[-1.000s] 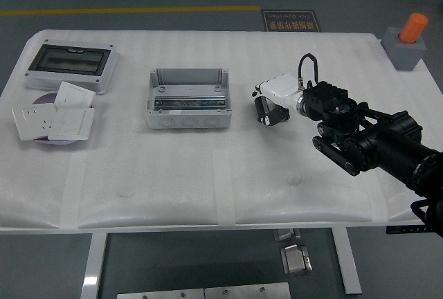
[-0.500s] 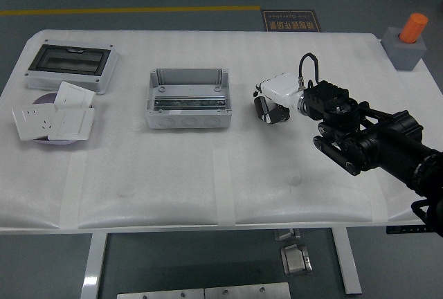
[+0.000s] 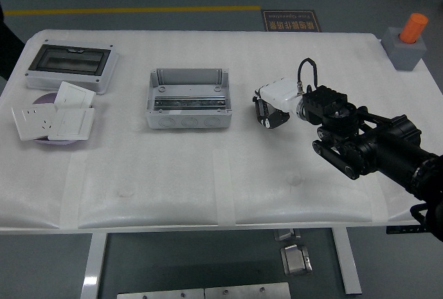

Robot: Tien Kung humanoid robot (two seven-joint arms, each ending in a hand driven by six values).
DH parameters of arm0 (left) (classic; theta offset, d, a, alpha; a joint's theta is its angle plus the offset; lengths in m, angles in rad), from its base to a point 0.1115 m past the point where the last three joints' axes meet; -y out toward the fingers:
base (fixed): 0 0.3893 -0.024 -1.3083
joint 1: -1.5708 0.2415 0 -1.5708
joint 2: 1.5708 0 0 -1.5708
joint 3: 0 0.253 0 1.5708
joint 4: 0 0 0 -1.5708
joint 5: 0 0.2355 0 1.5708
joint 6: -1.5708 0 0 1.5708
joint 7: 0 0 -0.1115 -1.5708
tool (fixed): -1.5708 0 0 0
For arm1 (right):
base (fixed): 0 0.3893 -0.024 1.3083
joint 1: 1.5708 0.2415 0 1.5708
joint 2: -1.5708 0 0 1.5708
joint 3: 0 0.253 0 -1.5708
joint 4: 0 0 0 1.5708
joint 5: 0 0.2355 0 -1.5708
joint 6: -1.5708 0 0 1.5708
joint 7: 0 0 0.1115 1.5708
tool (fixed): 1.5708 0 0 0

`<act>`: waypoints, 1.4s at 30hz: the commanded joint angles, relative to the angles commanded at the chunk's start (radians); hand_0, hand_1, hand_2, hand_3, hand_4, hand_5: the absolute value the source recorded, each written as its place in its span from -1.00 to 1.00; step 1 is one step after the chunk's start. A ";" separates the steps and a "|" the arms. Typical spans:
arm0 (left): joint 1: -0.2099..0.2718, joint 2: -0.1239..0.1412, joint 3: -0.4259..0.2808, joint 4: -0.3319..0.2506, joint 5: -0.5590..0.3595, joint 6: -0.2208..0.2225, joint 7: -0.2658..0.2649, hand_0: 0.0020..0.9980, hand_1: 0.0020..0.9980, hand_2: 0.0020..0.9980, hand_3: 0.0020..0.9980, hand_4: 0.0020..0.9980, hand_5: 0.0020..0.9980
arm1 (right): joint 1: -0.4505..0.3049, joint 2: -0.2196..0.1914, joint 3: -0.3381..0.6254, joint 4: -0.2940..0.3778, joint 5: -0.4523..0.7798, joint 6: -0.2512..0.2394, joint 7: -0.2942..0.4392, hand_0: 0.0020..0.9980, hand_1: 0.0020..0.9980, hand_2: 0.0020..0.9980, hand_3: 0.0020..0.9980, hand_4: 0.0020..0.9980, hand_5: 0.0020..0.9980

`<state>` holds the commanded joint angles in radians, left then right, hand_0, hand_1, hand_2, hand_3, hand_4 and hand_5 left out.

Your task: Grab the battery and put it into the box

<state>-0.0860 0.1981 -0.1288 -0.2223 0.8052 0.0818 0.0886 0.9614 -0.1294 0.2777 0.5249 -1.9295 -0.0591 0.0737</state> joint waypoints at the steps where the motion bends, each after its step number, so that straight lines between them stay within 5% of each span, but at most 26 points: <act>1: 0.000 0.000 -0.001 0.000 0.001 0.000 0.000 0.20 0.24 -0.10 0.23 -0.01 -0.01 | 0.000 0.000 0.001 0.000 -0.001 0.001 0.000 0.46 0.32 0.57 0.53 0.25 -0.32; 42: -0.005 -0.003 0.008 0.002 -0.015 0.003 -0.016 0.20 0.24 -0.10 0.23 -0.08 -0.02 | -0.012 -0.012 0.009 0.011 -0.004 -0.010 0.015 0.46 0.30 0.46 0.47 0.11 -0.41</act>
<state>-0.0913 0.1956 -0.1211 -0.2203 0.7906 0.0848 0.0724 0.9494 -0.1410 0.2871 0.5360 -1.9336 -0.0689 0.0883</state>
